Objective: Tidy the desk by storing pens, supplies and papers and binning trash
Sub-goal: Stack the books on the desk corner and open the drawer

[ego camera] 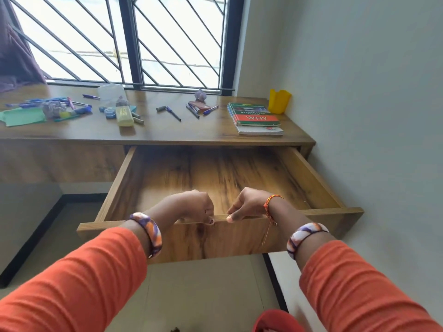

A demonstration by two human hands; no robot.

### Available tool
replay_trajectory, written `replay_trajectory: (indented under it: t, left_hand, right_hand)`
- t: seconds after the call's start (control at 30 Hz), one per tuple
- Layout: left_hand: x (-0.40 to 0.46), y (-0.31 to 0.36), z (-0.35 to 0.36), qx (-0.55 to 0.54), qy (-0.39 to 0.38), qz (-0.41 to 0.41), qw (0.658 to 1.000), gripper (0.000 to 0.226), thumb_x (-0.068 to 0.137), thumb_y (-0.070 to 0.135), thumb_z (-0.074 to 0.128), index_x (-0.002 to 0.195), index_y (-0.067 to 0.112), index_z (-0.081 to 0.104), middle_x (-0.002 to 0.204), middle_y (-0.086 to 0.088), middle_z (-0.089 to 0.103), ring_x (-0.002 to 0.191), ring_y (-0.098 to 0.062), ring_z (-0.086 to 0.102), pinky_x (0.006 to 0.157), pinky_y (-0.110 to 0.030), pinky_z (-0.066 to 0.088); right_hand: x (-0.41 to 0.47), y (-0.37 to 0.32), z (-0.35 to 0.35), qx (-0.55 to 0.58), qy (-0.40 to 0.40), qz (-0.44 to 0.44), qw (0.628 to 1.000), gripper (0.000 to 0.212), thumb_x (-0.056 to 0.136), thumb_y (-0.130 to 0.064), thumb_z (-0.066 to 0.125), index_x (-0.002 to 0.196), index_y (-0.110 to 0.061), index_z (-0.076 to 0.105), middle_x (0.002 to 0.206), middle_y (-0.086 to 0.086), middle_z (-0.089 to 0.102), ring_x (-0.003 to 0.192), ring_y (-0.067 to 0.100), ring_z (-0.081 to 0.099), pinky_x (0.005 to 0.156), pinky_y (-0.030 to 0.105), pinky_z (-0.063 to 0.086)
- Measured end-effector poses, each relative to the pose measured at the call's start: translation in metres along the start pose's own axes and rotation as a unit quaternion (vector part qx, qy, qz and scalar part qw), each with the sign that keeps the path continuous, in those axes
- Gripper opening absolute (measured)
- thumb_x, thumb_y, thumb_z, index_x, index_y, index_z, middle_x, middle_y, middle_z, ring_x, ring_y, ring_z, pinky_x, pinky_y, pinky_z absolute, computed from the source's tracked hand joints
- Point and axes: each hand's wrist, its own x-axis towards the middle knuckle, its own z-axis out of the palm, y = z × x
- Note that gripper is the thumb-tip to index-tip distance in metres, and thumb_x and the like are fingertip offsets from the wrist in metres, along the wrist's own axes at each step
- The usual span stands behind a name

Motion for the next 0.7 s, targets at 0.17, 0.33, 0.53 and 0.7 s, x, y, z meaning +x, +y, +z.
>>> replay_trajectory:
  t: [0.17,0.33,0.53,0.7]
  left_hand:
    - [-0.005,0.009,0.006,0.004,0.028,-0.012,1.0,0.032,0.09,0.027,0.056,0.117,0.012,0.062,0.11,-0.005,0.065,0.097,-0.022,0.06,0.077,-0.029,0.047]
    - [-0.01,0.006,0.015,0.02,0.067,-0.003,0.998,0.029,0.094,0.028,0.049,0.115,0.014,0.062,0.104,-0.002,0.064,0.085,-0.018,0.054,0.07,-0.027,0.045]
    - [-0.004,0.0,0.004,0.006,0.019,0.021,1.0,0.03,0.093,0.021,0.044,0.118,0.019,0.062,0.11,-0.001,0.064,0.085,-0.016,0.054,0.079,-0.029,0.05]
    - [0.026,-0.008,-0.027,-0.06,-0.161,0.008,0.985,0.031,0.093,0.012,0.041,0.114,0.017,0.064,0.093,0.001,0.063,0.086,-0.019,0.062,0.069,-0.03,0.058]
  right_hand:
    - [-0.006,0.0,0.006,0.012,0.029,-0.003,0.999,0.032,0.08,-0.029,0.07,0.106,-0.009,0.07,0.111,0.007,0.067,0.099,0.018,0.057,0.079,0.029,0.046]
    - [-0.004,0.004,0.007,0.012,0.035,-0.014,0.999,0.033,0.082,-0.03,0.068,0.109,-0.011,0.07,0.112,0.005,0.066,0.094,0.014,0.054,0.065,0.02,0.044]
    - [0.011,0.014,-0.003,0.016,-0.041,-0.039,0.998,0.029,0.087,-0.022,0.062,0.111,-0.006,0.067,0.117,0.003,0.066,0.092,0.01,0.056,0.081,0.025,0.048]
    - [0.036,0.025,-0.028,0.04,-0.171,-0.061,0.982,0.027,0.087,-0.017,0.061,0.112,-0.01,0.067,0.113,0.007,0.068,0.09,0.011,0.058,0.083,0.024,0.049]
